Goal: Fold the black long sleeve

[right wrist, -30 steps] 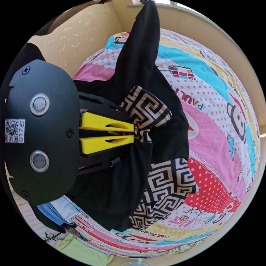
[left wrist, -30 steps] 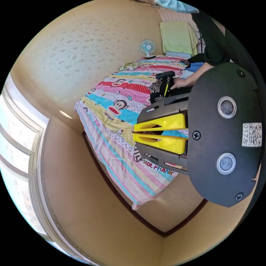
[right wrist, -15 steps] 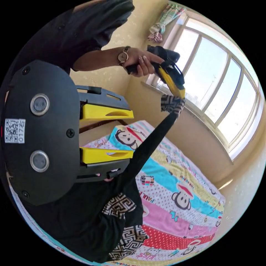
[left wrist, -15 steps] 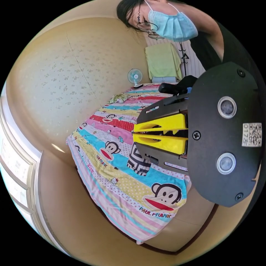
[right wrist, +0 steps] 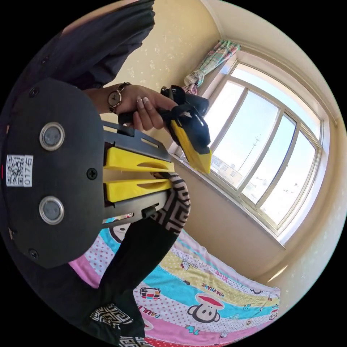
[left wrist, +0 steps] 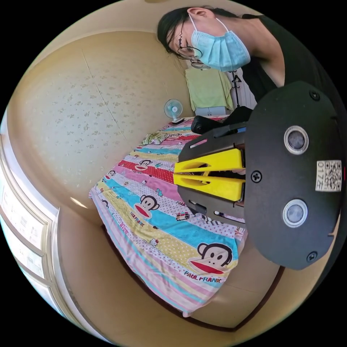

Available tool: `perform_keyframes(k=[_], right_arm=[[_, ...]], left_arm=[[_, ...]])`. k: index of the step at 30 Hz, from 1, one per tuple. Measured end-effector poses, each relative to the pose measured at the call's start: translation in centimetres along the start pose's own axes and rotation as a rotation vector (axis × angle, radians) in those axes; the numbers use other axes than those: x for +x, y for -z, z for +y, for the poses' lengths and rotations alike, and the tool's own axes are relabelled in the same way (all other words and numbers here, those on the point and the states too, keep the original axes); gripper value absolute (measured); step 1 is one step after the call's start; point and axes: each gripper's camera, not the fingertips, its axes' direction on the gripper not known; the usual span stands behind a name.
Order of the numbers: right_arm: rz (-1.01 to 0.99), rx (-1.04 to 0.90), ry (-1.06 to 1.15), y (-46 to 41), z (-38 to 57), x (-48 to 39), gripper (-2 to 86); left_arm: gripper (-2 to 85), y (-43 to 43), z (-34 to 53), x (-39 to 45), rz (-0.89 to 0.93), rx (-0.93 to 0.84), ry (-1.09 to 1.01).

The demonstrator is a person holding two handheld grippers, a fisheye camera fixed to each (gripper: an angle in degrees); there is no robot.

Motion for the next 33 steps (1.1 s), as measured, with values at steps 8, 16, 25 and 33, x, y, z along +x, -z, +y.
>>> perform_keyframes(k=[8,16,25,33], right_arm=[[-0.360,-0.383,0.150,7.4,-9.7,4.6,2.5],[-0.030,-0.314,0.081,27.5,-8.3,10.6,2.1],[0.372,-0.549,-0.538,34.4,5.8,25.3,2.7],[0.145,-0.323,-0.178,37.5,-0.9,16.2,3.2]], left_arm=[[-1.0,-0.4,0.8,-5.1,0.027,-0.054,0.100],[-1.0,-11.6,3.7,-7.4,0.161,-0.314,0.122],[-0.9,-22.5,3.3,-5.6,0.135,-0.482,-0.105],[5.0,-28.6,-2.5,-5.7,0.015,-0.471,-0.296]])
